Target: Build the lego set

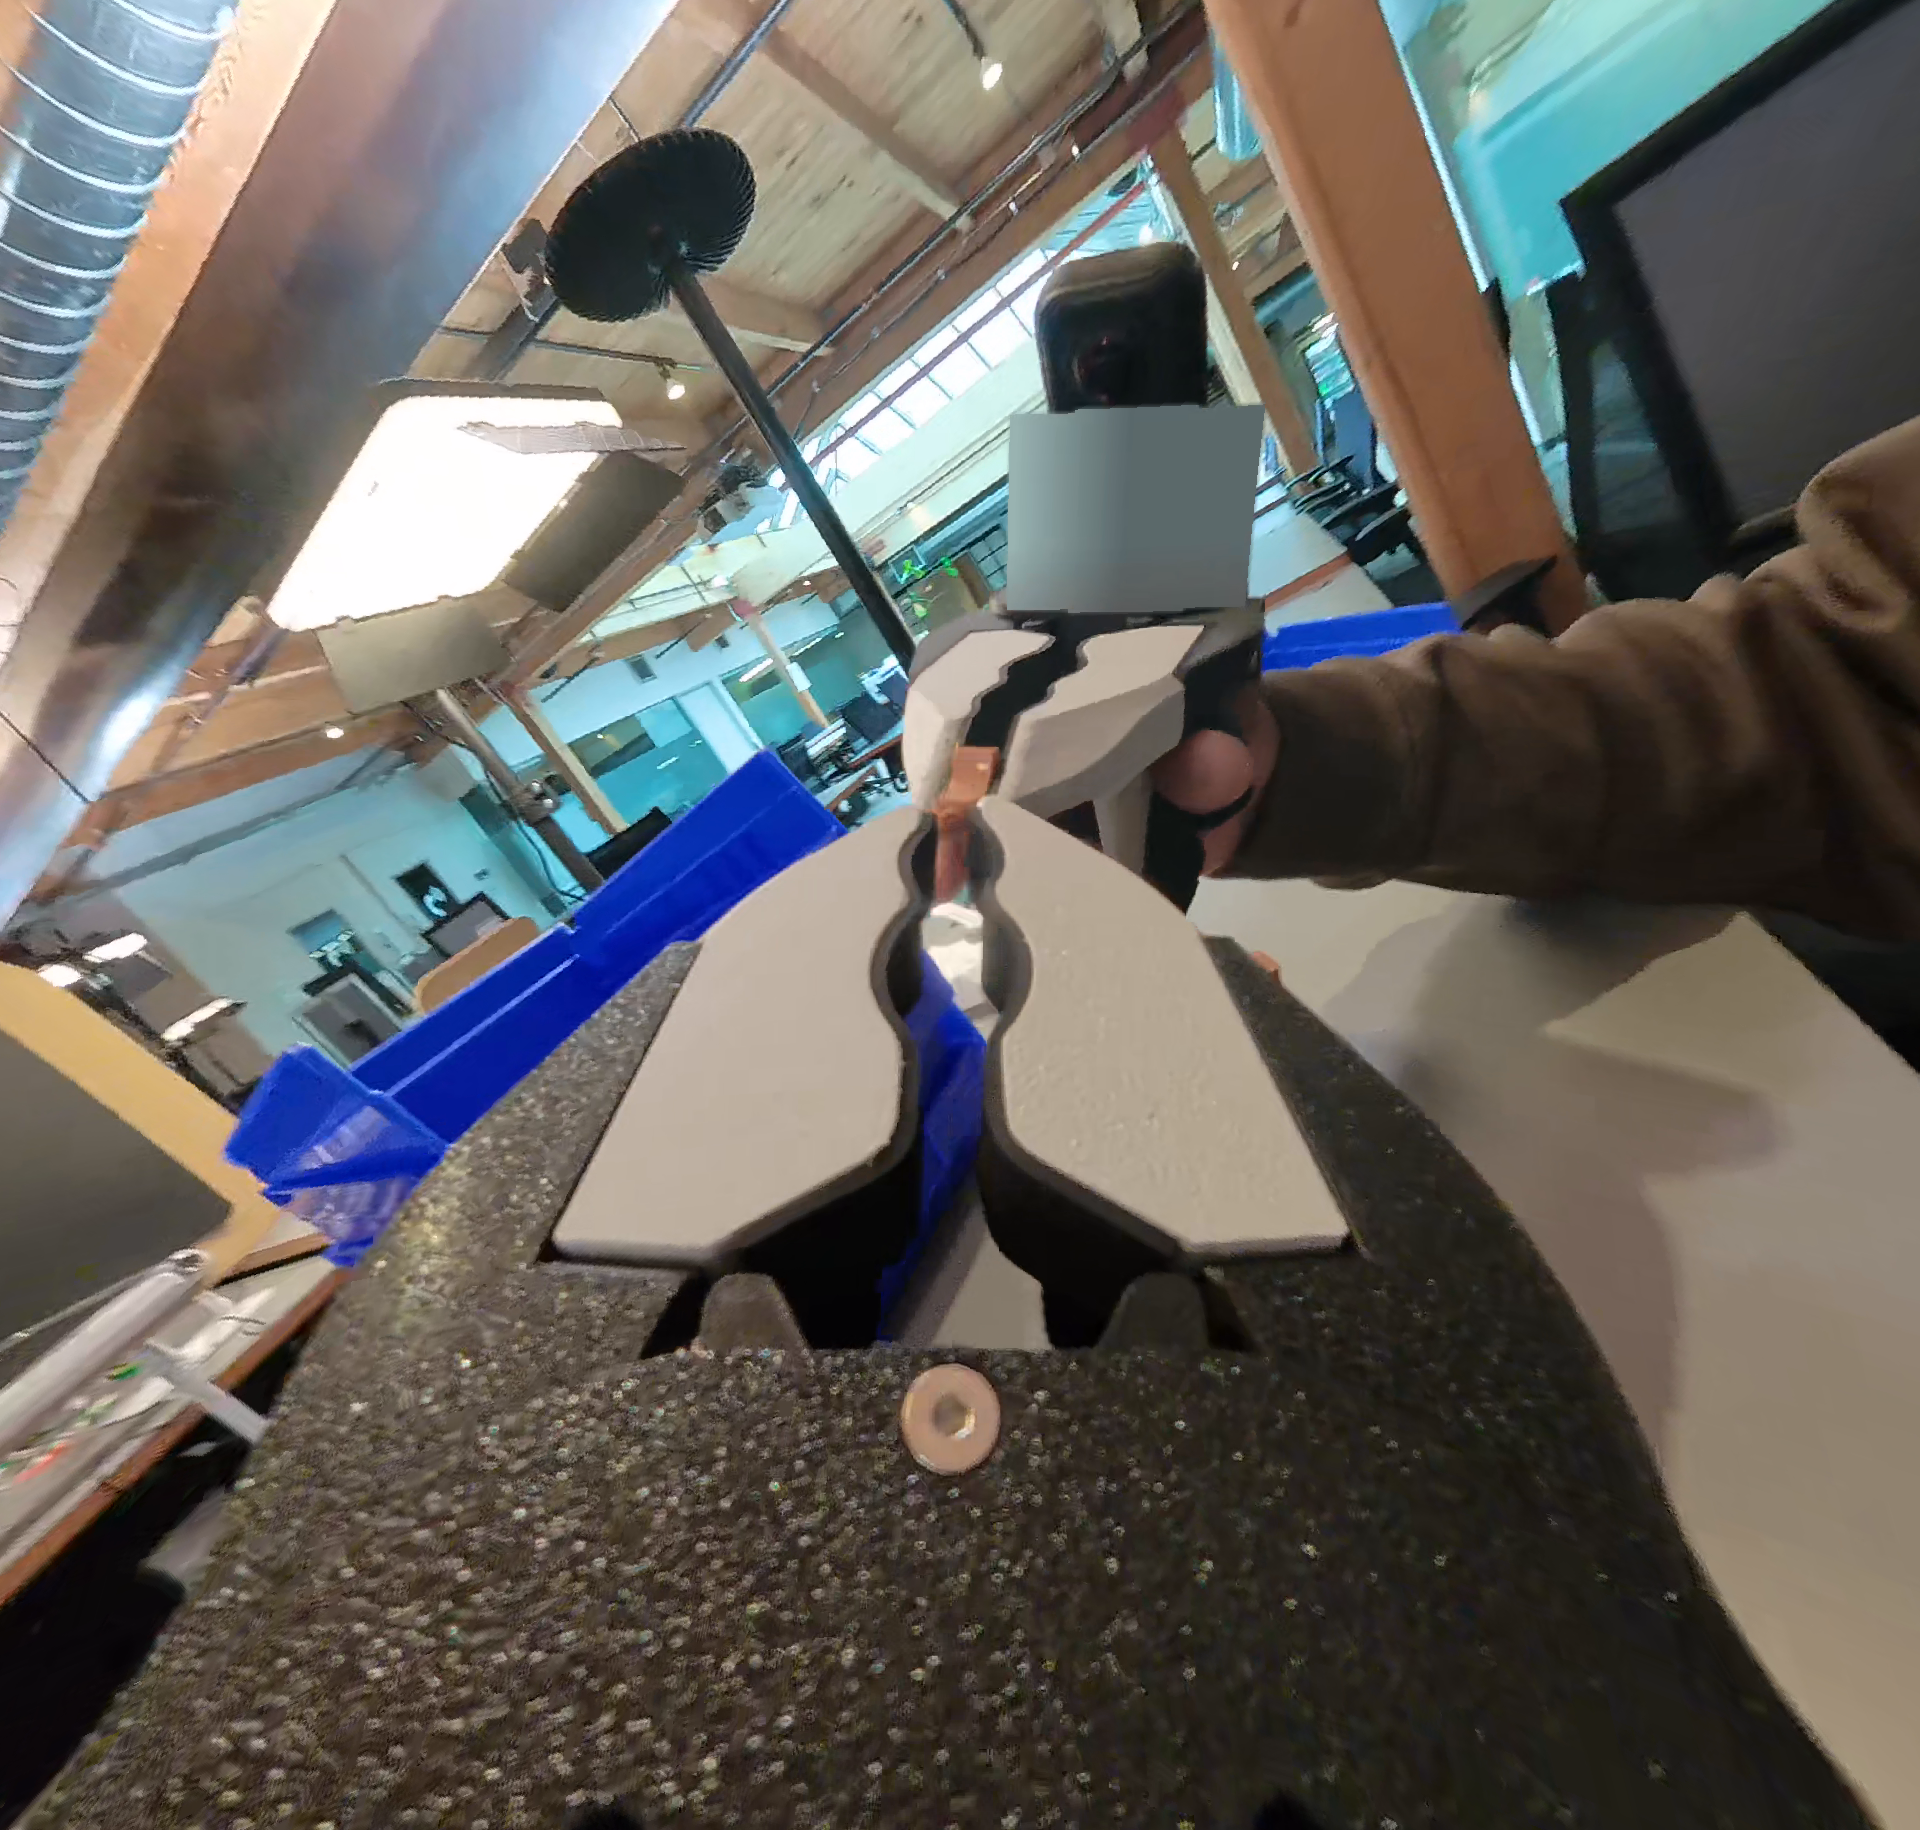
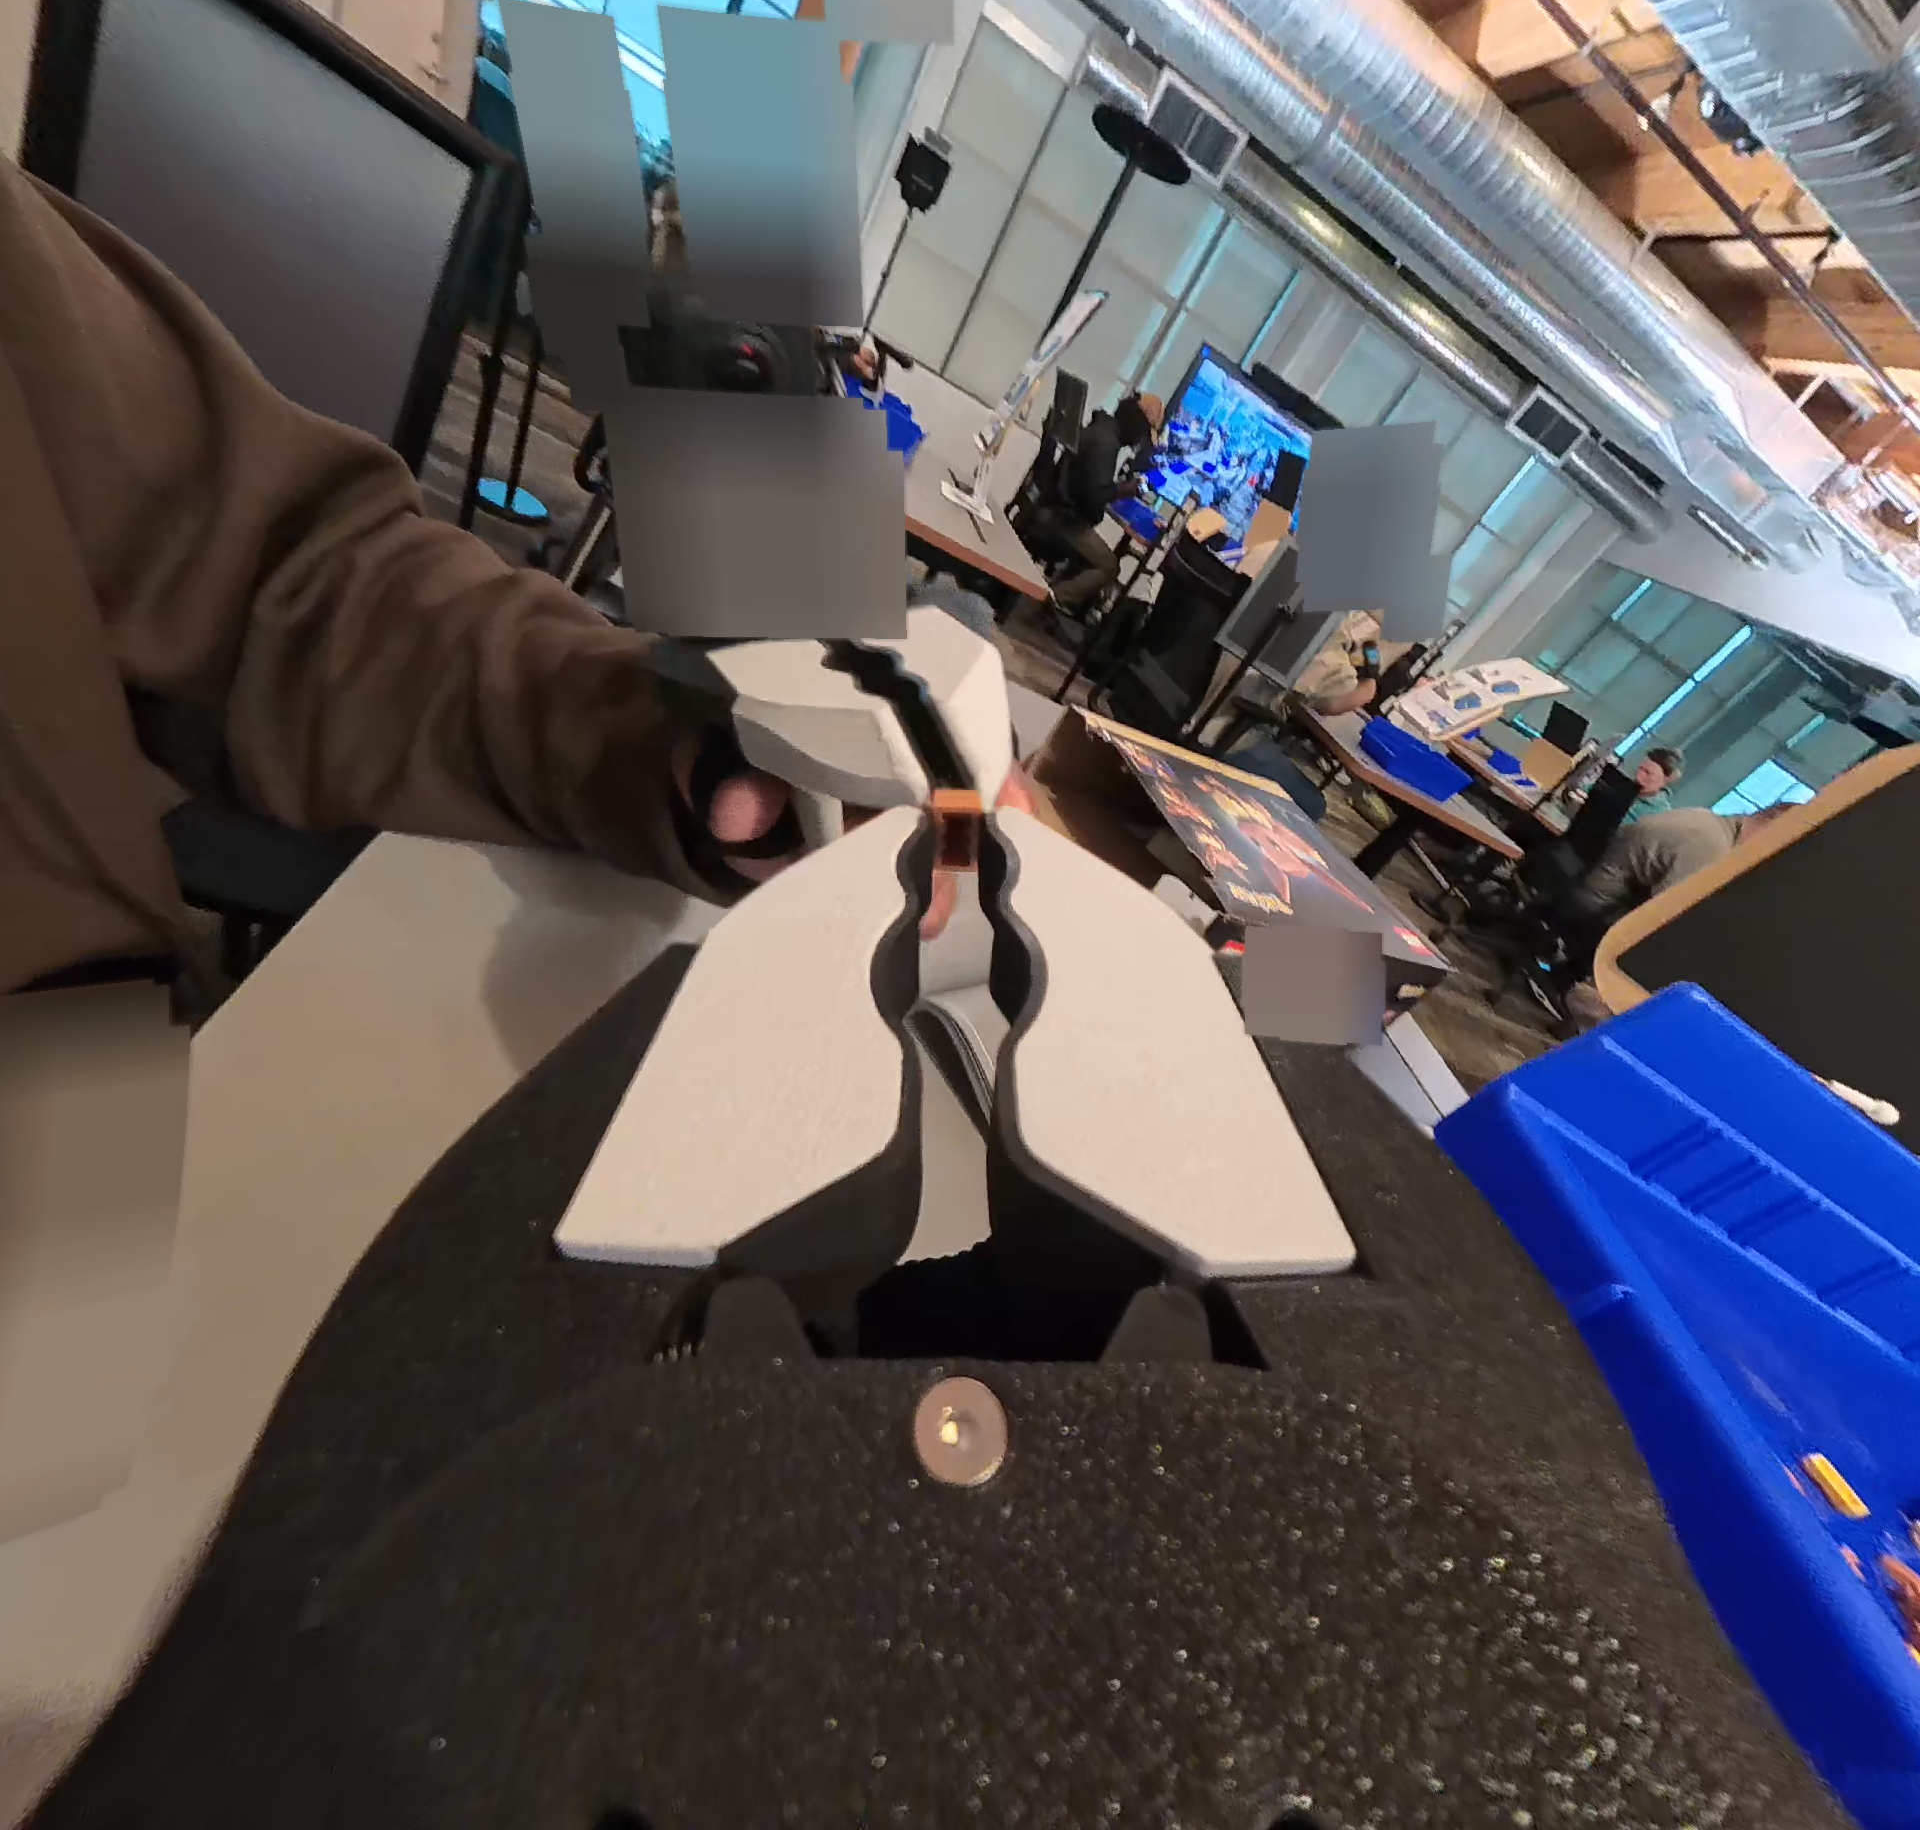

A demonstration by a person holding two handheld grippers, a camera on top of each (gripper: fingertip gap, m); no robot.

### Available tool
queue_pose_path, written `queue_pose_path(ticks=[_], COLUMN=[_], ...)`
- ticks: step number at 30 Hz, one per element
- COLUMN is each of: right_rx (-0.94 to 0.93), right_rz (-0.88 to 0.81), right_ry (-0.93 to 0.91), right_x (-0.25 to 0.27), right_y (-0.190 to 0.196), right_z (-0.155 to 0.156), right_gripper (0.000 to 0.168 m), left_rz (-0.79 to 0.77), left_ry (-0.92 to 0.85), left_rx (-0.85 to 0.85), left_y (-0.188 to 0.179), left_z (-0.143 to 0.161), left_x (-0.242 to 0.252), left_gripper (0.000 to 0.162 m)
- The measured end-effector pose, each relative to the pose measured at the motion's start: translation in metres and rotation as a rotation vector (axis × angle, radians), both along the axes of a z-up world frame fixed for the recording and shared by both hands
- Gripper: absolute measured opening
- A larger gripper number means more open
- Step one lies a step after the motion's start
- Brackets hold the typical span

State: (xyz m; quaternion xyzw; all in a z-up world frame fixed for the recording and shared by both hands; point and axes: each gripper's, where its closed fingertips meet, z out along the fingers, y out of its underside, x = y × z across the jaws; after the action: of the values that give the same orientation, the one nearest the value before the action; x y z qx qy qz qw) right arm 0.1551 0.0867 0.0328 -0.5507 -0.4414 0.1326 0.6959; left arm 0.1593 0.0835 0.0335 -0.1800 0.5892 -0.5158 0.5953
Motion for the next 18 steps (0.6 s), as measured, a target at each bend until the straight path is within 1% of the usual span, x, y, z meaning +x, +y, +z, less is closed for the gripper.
queue_pose_path(ticks=[4, 7, 13, 18], right_rx=[0.008, 0.007, 0.009, 0.007], right_rz=[0.046, 0.062, 0.088, 0.094], right_ry=[0.043, 0.057, 0.079, 0.083], right_x=[-0.0030, -0.0043, -0.0070, -0.0082], right_y=[-0.0042, -0.0052, -0.0069, -0.0067], right_z=[0.0027, 0.0029, 0.0035, 0.0029], right_gripper=[0.008, 0.008, 0.008, 0.008], left_rz=[-0.071, -0.095, -0.185, -0.236], left_ry=[0.007, 0.011, 0.038, 0.053], left_rx=[-0.079, -0.108, -0.188, -0.217], left_y=[-0.0023, -0.0023, -0.0046, -0.0072], left_z=[0.0019, 0.0031, 0.0034, 0.0025], left_x=[-0.0016, -0.0024, -0.0048, -0.0067], left_gripper=[0.009, 0.012, 0.012, 0.012])
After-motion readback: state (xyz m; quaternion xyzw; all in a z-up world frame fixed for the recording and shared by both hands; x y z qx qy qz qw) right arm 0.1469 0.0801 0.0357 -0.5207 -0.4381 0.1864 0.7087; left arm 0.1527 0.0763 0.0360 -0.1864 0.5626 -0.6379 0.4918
